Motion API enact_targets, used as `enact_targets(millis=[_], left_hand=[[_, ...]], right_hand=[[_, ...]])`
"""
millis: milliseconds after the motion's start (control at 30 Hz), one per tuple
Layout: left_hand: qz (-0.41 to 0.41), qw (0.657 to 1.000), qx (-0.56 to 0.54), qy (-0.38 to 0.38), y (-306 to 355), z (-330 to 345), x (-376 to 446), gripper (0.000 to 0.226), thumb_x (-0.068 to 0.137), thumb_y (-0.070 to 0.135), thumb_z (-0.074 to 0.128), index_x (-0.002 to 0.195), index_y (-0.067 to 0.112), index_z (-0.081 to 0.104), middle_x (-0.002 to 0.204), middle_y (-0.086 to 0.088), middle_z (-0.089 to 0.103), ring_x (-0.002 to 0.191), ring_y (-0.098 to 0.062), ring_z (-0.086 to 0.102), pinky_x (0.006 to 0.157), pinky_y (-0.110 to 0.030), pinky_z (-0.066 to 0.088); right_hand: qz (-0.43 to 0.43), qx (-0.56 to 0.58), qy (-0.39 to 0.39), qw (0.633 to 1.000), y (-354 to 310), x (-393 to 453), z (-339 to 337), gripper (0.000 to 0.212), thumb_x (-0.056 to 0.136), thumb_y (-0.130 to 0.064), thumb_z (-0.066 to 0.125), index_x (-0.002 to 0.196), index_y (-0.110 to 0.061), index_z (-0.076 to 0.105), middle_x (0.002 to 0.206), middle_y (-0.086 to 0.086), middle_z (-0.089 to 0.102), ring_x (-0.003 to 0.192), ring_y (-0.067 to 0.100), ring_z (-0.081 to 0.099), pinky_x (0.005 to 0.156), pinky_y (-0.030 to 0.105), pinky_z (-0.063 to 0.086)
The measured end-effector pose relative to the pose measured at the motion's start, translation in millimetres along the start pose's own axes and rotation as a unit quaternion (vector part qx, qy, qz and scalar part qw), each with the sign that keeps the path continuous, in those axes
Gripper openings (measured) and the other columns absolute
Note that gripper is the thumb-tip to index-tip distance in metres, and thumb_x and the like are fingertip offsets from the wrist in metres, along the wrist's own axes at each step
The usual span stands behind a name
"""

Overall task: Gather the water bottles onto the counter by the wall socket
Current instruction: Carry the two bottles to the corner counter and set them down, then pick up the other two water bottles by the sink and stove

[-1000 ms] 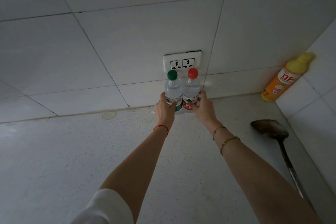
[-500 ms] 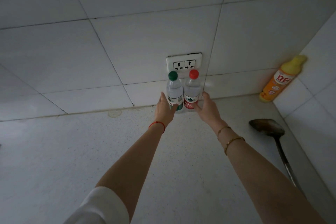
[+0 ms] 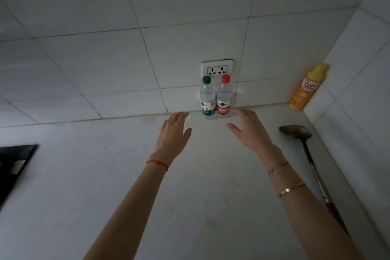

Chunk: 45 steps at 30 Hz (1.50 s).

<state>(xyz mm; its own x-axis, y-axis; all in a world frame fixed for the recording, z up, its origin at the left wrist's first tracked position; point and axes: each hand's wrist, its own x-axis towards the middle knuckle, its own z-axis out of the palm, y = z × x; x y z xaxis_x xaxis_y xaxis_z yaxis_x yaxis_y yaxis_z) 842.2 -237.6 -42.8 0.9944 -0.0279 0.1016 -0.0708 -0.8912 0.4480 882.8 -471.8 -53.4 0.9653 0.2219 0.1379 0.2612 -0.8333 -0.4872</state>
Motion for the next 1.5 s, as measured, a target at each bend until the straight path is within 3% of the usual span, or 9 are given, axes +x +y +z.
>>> enact_targets(millis=[400,700,833,1100,1300,1500], left_hand=[[0.009,0.999,-0.008,0.044,3.0,-62.9,-171.9,0.045,0.093,0.025,0.054,0.136,0.017,0.044,0.136,-0.003,0.053,0.124,-0.020,0.051,0.105,-0.041,0.042],[-0.062,0.993,-0.006,0.102,-1.1,-76.2,-262.9,0.043,0.091,0.022,0.056,0.133,0.017,0.048,0.133,-0.002,0.056,0.122,-0.021,0.052,0.102,-0.043,0.044],[-0.130,0.981,-0.001,0.141,-16.0,-86.2,-311.1,0.042,0.091,0.021,0.057,0.132,0.015,0.050,0.131,-0.004,0.058,0.120,-0.023,0.055,0.101,-0.043,0.045],[-0.308,0.928,0.024,0.210,-52.8,-107.2,-434.5,0.040,0.092,0.030,0.055,0.131,0.023,0.050,0.131,0.000,0.058,0.116,-0.020,0.057,0.097,-0.038,0.048],[-0.442,0.855,0.015,0.273,-88.5,-120.4,-543.8,0.038,0.090,0.026,0.058,0.127,0.022,0.054,0.127,0.001,0.060,0.113,-0.021,0.058,0.093,-0.035,0.048],[-0.520,0.798,0.016,0.305,-140.3,-143.9,-653.6,0.037,0.089,0.024,0.059,0.125,0.021,0.056,0.126,0.001,0.061,0.113,-0.020,0.058,0.093,-0.031,0.046]], right_hand=[[-0.056,0.021,0.016,0.998,-69.9,-130.1,-28.9,0.055,0.090,-0.035,0.057,0.138,-0.012,0.042,0.138,0.006,0.049,0.130,0.021,0.038,0.104,0.030,0.033],[-0.107,0.034,-0.008,0.994,-100.1,-183.6,-18.4,0.054,0.090,-0.034,0.057,0.138,-0.013,0.042,0.136,0.006,0.051,0.129,0.020,0.039,0.103,0.030,0.035],[-0.156,0.052,-0.042,0.986,-125.2,-192.6,-2.7,0.053,0.089,-0.033,0.059,0.136,-0.012,0.045,0.134,0.007,0.053,0.127,0.022,0.041,0.103,0.031,0.036],[-0.270,0.078,-0.136,0.950,-217.5,-220.7,54.6,0.048,0.089,-0.032,0.059,0.132,-0.012,0.050,0.128,0.009,0.057,0.123,0.024,0.044,0.103,0.032,0.036],[-0.363,0.078,-0.233,0.899,-310.6,-268.9,115.4,0.048,0.091,-0.035,0.055,0.133,-0.015,0.048,0.129,0.005,0.056,0.123,0.020,0.044,0.101,0.031,0.037],[-0.409,0.093,-0.303,0.856,-415.0,-335.7,182.9,0.047,0.090,-0.036,0.056,0.132,-0.015,0.049,0.126,0.006,0.058,0.119,0.021,0.048,0.097,0.029,0.039]])
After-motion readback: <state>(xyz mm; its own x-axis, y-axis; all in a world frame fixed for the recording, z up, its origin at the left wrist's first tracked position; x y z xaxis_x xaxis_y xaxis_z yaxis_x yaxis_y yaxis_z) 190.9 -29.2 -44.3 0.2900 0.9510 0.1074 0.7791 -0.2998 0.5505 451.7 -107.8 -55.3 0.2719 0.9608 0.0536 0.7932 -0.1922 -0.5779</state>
